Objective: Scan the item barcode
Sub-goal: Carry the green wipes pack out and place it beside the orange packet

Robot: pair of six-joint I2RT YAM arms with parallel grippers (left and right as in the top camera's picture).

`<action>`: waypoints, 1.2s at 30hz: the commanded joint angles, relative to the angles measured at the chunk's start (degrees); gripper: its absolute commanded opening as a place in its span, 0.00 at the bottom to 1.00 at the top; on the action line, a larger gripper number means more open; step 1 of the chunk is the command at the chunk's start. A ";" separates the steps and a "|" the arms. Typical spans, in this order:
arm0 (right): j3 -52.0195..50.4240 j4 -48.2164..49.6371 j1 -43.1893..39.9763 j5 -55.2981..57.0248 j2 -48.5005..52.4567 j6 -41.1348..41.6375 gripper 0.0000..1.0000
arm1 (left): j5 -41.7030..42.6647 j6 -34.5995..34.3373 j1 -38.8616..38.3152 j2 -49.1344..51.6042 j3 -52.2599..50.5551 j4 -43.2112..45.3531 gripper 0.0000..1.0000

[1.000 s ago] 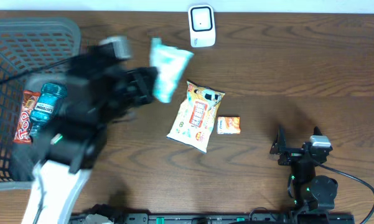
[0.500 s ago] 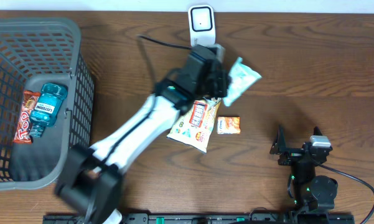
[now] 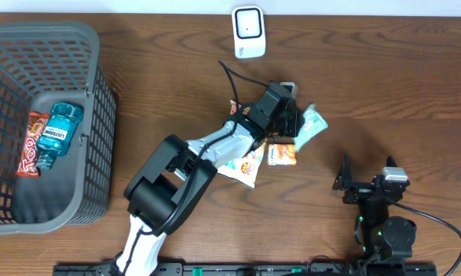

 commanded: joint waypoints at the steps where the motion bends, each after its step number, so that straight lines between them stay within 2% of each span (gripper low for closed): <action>1: -0.07 -0.17 -1.07 -0.11 -0.35 -0.52 0.99 | -0.04 -0.70 0.13 -0.90 0.66 0.72 0.57; 3: -0.07 -0.17 -1.07 -0.11 -0.35 -0.52 0.99 | 0.00 -0.70 0.13 -2.14 0.66 0.48 0.66; 4: -0.07 -0.17 -1.07 -0.11 -0.35 -0.52 0.99 | 0.00 -0.70 0.13 -3.02 0.66 0.24 0.68; 9: -0.07 -0.17 -1.07 -0.11 -0.35 -0.52 0.99 | -1.16 0.46 0.72 -10.34 0.68 -3.10 0.68; 14: -0.07 -0.17 -1.07 -0.11 -0.35 -0.52 0.99 | -8.57 6.86 3.56 -21.77 0.68 -12.63 0.68; 18: -0.07 -0.17 -1.07 -0.11 -0.35 -0.52 0.99 | -9.94 13.73 7.37 -32.22 0.72 -20.59 0.68; 20: -0.07 -0.17 -1.07 -0.11 -0.35 -0.52 0.99 | -12.37 15.26 9.79 -37.46 0.72 -24.41 0.69; 23: -0.07 -0.17 -1.07 -0.13 -0.35 -0.52 0.99 | -18.97 15.76 14.05 -44.35 0.72 -29.42 0.80; 28: -0.07 -0.17 -1.07 -0.11 -0.35 -0.52 0.99 | -21.51 24.48 23.34 -53.81 0.72 -33.05 0.90; 33: -0.07 -0.17 -1.07 -0.11 -0.35 -0.52 0.99 | -22.77 34.34 33.33 -59.23 0.70 -34.75 0.91; 36: -0.07 -0.17 -1.07 -0.11 -0.35 -0.52 0.99 | -30.82 35.60 39.91 -59.58 0.70 -37.00 0.91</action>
